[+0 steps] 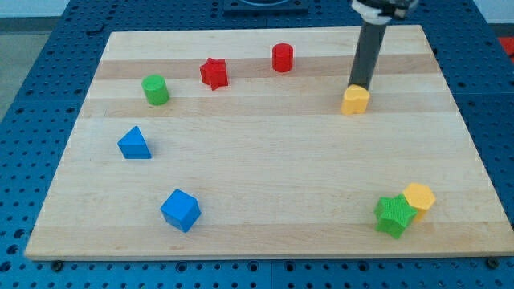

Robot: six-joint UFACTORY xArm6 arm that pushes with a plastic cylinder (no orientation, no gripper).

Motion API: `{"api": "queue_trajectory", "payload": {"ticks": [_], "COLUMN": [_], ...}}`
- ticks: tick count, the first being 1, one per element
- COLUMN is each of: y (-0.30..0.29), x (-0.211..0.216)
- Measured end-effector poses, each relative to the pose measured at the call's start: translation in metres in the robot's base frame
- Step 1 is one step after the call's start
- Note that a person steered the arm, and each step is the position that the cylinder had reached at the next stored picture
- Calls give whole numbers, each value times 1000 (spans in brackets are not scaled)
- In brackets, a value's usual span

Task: Slide the yellow heart closer to yellow hexagon

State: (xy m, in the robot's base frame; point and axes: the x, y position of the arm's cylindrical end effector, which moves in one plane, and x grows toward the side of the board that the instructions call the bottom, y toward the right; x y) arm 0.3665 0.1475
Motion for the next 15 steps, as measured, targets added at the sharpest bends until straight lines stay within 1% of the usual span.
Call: {"api": "queue_trajectory", "payload": {"ticks": [1,2,3,4,5,7,8,9,10,11,12,13,14,15], "y": [0,-11,-42,-58,-46,28,64,76,74,67,51,31,34,65], "x": [10,6,-20,-17,3,49,81,108,92,51,33,46,82,110]}}
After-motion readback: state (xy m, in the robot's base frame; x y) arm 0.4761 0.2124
